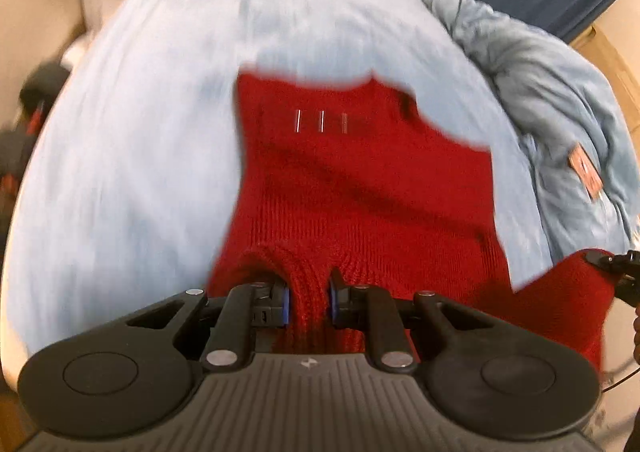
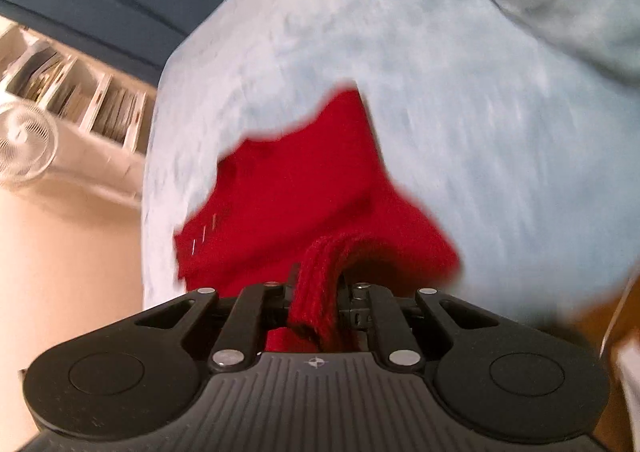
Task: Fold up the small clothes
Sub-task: 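Fold the hem toward the collar with both tools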
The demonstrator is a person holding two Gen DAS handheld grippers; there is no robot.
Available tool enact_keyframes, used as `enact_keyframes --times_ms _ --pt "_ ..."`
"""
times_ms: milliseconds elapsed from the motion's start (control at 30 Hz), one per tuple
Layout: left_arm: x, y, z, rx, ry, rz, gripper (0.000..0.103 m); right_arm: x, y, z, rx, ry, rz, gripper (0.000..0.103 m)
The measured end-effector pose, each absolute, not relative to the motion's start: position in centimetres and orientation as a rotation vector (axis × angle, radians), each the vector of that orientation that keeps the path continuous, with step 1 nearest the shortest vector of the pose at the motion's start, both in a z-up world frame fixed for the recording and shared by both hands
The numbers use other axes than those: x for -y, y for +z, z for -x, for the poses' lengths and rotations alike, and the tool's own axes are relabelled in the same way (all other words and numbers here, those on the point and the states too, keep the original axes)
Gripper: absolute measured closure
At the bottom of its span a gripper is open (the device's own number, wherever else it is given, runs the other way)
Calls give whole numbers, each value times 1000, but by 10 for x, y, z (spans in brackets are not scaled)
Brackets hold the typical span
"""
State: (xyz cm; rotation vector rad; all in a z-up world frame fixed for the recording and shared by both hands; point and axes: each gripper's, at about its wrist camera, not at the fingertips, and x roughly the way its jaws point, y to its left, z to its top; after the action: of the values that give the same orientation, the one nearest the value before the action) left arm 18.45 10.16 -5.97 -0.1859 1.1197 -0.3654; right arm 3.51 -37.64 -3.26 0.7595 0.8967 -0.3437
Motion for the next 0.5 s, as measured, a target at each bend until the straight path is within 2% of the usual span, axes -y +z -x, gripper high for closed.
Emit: enact_keyframes --times_ms 67,100,133,167,200,233,333,500 --pt "-91 -56 -250 -1095 -300 265 75 403 -36 -94 -892 -427 -806 89" --pt "-88 -57 -280 -1073 -256 298 71 415 -40 -119 -885 -473 -840 79" --pt "-87 -57 -307 -1043 -187 299 51 426 -45 -143 -867 -498 -854 72" --pt "-89 -55 -326 -1007 -97 285 30 438 -48 -161 -832 -508 -863 54" --pt "-94 -52 -343 -950 30 279 21 447 -50 -171 -770 -530 -883 46" --pt "-98 -50 -351 -913 88 284 10 452 -52 -175 -720 -540 -884 45" --pt "-114 -57 -358 -889 74 306 7 456 -64 -171 -668 -491 -826 43" --pt "-104 -108 -344 -979 -15 228 7 463 -120 -149 -736 -519 -727 42"
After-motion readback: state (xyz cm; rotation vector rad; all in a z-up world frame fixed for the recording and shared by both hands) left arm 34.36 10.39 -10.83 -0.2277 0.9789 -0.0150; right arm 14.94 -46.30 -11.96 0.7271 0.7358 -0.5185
